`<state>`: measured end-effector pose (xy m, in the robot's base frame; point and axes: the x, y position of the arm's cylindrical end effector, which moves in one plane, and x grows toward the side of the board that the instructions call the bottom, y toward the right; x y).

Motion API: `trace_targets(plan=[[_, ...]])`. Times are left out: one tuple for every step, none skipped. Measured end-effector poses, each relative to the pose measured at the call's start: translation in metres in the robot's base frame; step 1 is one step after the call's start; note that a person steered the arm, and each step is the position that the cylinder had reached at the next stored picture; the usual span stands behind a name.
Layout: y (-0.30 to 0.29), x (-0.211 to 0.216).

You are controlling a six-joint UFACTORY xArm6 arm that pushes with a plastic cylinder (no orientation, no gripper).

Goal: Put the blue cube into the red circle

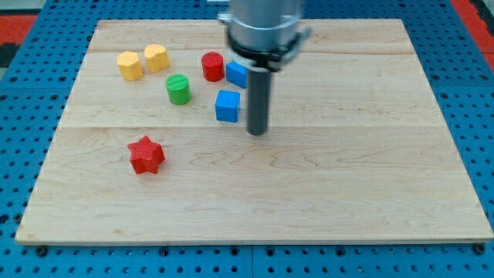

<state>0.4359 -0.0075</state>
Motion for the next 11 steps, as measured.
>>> trace_targets(plan=[[-0.027, -0.041], [-0.026, -0.053], [-0.023, -0.049], [0.006, -0.023], [-0.053, -0.023], [-0.094, -0.032], [-0.090, -0.033], [-0.090, -0.038], [-0.090, -0.040], [-0.076, -0.040], [-0.053, -0.040]])
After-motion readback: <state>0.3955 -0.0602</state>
